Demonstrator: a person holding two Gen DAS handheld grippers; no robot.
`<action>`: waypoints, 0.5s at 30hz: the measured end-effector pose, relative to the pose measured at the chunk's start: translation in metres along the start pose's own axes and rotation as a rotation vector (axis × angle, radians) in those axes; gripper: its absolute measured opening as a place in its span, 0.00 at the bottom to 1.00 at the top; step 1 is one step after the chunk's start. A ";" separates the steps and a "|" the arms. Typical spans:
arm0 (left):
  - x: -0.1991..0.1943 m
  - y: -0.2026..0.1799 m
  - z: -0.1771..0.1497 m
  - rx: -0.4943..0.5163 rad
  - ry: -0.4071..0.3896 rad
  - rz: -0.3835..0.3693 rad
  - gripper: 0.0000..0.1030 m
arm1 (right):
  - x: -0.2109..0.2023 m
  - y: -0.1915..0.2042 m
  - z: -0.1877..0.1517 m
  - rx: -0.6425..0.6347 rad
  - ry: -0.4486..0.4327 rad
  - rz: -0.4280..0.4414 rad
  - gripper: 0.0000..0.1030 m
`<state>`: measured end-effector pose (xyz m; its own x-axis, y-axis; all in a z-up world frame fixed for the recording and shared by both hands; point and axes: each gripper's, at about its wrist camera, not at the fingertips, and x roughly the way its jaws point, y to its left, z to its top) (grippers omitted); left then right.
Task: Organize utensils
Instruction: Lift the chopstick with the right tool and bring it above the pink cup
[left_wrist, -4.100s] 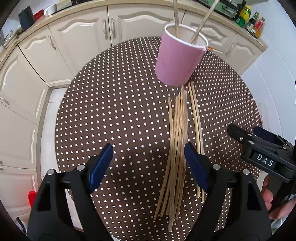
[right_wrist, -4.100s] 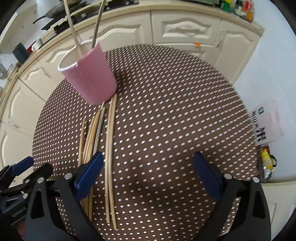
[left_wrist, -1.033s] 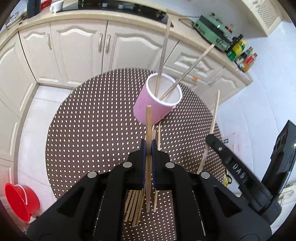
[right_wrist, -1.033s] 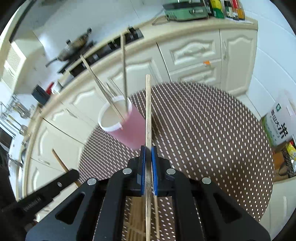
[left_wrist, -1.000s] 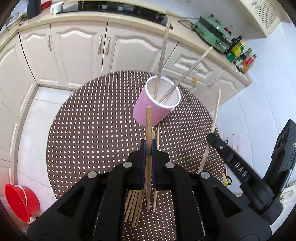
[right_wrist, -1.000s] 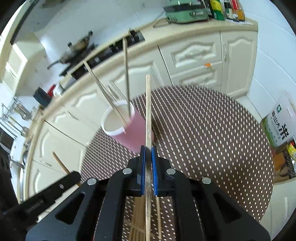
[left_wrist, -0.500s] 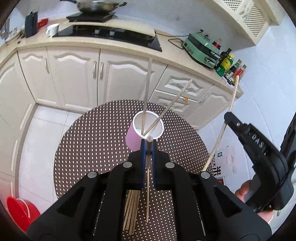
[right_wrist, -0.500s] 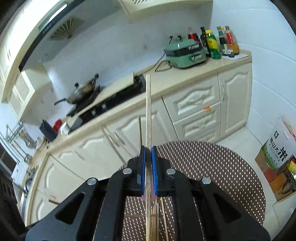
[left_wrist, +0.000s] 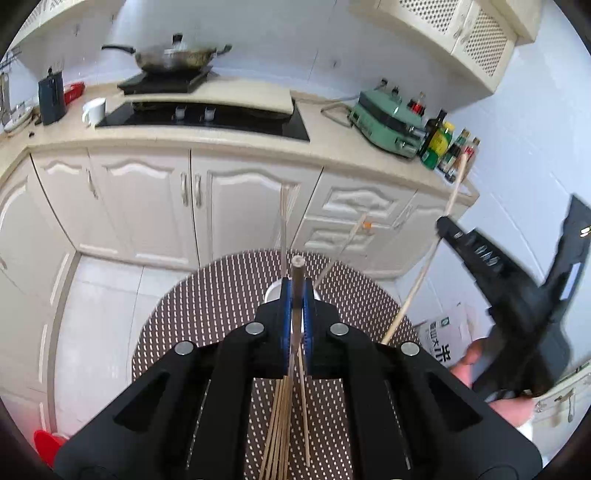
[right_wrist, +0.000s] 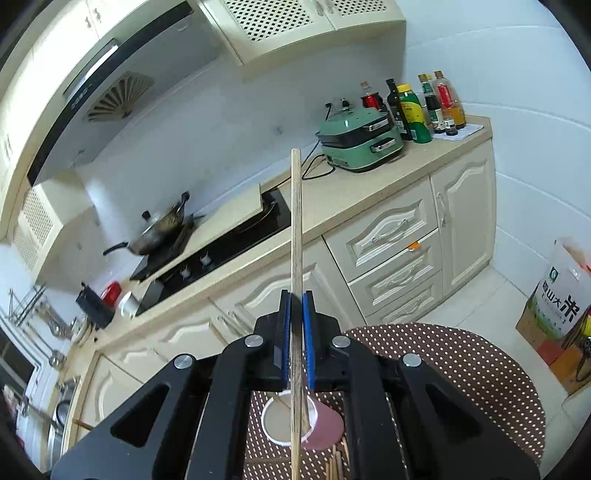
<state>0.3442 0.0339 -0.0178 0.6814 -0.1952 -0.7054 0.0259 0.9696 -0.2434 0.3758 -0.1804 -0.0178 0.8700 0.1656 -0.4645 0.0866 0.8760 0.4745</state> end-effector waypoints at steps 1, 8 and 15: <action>-0.001 -0.001 0.004 0.012 -0.005 0.003 0.06 | 0.005 0.002 0.000 -0.002 -0.008 -0.004 0.05; 0.000 0.001 0.035 0.042 -0.040 0.018 0.06 | 0.019 0.001 0.001 0.096 -0.089 -0.052 0.05; 0.024 0.005 0.048 0.042 -0.005 0.004 0.06 | 0.049 0.007 -0.012 0.098 -0.101 -0.088 0.05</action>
<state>0.3955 0.0415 -0.0045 0.6853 -0.1904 -0.7029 0.0538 0.9758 -0.2118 0.4127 -0.1611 -0.0462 0.9009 0.0398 -0.4322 0.2069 0.8360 0.5082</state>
